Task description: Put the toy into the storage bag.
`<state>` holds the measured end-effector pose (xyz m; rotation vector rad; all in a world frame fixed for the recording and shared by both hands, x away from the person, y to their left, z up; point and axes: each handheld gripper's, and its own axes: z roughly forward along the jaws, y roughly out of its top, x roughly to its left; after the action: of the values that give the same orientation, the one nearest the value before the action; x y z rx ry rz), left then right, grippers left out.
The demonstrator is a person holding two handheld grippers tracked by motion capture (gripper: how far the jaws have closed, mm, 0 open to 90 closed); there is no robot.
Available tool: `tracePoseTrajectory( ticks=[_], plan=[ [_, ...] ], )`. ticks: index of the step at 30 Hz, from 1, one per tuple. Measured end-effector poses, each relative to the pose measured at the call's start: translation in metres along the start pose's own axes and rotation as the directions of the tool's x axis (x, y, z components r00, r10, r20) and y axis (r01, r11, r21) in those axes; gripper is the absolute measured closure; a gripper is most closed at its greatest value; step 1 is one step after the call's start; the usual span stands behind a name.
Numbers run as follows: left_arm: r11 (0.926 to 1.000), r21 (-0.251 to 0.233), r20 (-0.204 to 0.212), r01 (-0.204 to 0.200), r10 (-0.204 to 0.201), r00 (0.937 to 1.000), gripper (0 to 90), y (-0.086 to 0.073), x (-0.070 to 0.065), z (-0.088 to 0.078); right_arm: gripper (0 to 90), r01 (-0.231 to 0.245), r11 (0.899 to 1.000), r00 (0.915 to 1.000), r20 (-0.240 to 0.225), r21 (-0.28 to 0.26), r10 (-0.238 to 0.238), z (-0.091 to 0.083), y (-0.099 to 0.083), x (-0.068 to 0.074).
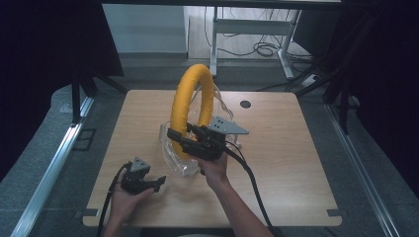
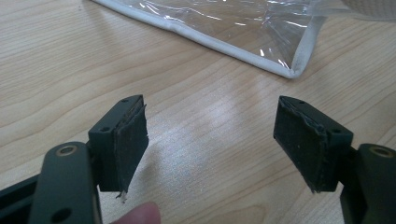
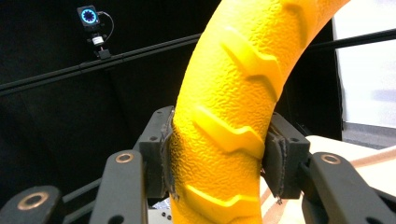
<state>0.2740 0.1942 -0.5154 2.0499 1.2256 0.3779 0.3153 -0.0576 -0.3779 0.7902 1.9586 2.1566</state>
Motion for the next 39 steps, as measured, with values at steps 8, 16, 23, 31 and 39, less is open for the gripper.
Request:
tracePoseTrajectory(
  ticks=[8, 16, 23, 31, 39],
  plan=[
    [1.0000, 0.001, 0.003, 0.000, 0.000, 1.0000, 26.1, 0.000, -0.001, 0.001, 50.3, -0.025, 1.000, 0.9996, 0.015, 0.008, 0.024, -0.001, -0.008, -0.007],
    [1.0000, 0.002, 0.004, 0.001, -0.001, 1.0000, 26.1, 0.000, -0.001, 0.001, 50.3, -0.025, 1.000, 0.9995, 0.020, 0.009, 0.025, 0.001, -0.015, -0.011],
    [1.0000, 0.004, 0.004, 0.000, 0.000, 1.0000, 26.1, 0.000, -0.002, 0.002, 50.3, -0.038, 0.999, 0.9991, 0.020, 0.000, 0.038, 0.001, -0.017, -0.011],
    [1.0000, 0.005, 0.005, -0.008, 0.008, 1.0000, 26.1, 0.000, -0.001, 0.002, 50.3, -0.052, 0.999, 0.9982, 0.029, 0.007, 0.052, 0.003, -0.025, -0.015],
    [1.0000, 0.004, 0.004, -0.009, 0.009, 1.0000, 26.1, 0.000, -0.001, 0.001, 50.0, -0.089, 0.996, 0.9955, 0.034, 0.016, 0.088, 0.001, -0.034, -0.019]
  ],
)
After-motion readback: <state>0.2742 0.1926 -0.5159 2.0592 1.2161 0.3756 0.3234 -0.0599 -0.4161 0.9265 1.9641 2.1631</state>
